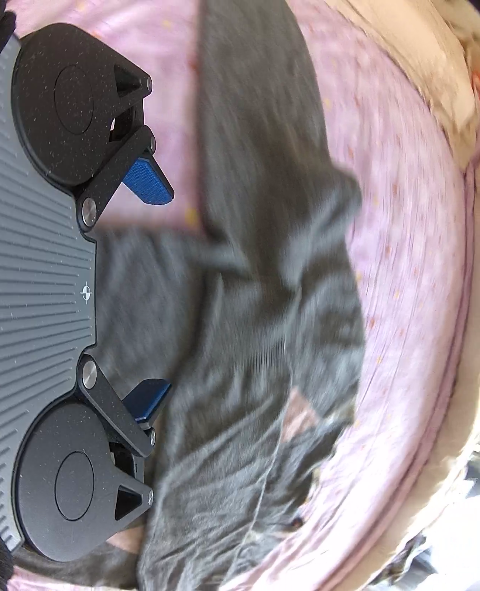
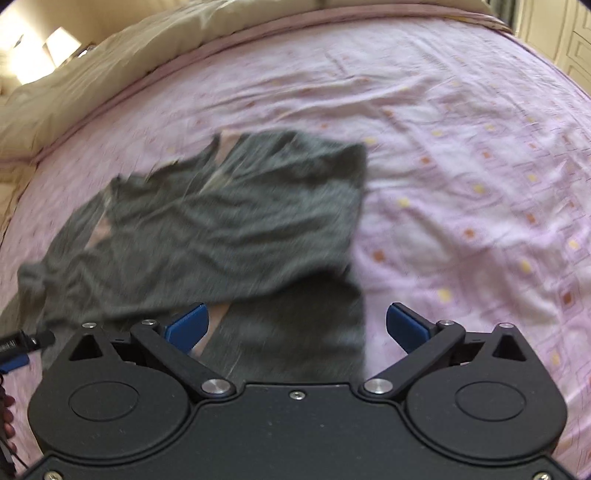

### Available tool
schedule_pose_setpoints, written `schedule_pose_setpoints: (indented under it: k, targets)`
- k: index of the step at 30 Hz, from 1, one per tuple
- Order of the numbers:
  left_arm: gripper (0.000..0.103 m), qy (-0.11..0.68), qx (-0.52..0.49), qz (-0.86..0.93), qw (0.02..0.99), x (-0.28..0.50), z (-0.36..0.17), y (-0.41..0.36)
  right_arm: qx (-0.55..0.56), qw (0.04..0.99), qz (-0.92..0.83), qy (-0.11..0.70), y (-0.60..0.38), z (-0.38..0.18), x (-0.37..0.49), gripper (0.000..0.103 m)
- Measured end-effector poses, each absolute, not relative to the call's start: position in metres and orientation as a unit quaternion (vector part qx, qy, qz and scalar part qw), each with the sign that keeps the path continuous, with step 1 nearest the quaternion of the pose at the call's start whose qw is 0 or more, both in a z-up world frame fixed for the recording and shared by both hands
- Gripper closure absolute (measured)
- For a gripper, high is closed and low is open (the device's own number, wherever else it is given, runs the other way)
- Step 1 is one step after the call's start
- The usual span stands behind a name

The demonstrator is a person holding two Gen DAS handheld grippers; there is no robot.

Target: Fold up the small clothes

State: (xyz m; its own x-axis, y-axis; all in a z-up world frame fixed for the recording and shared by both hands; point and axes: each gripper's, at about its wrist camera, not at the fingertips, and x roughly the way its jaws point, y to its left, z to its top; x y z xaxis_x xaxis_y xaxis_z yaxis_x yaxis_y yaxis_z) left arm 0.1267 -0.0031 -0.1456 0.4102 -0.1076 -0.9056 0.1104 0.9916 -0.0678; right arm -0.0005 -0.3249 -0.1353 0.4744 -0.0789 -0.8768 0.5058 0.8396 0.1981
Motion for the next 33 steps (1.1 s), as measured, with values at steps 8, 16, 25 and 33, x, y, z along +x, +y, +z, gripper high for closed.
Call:
schedule_pose_setpoints:
  k: [8, 16, 25, 33]
  targets:
    - [0.001, 0.556, -0.039, 0.035, 0.829, 0.108, -0.14, 0.116, 0.142, 0.822, -0.118, 0.538, -0.251, -0.144, 0.004, 0.001]
    - [0.002, 0.553, -0.068, 0.112, 0.823, 0.113, -0.135, 0.22, 0.066, 0.82, -0.044, 0.567, -0.173, -0.147, 0.026, 0.001]
    - [0.002, 0.525, -0.124, 0.132, 0.832, 0.148, -0.137, 0.29, 0.079, 0.813, -0.042, 0.576, -0.131, -0.141, 0.053, 0.001]
    - [0.002, 0.511, -0.16, 0.145, 0.832, 0.176, -0.157, 0.321, 0.086, 0.802, -0.048, 0.589, -0.115, -0.135, 0.068, 0.001]
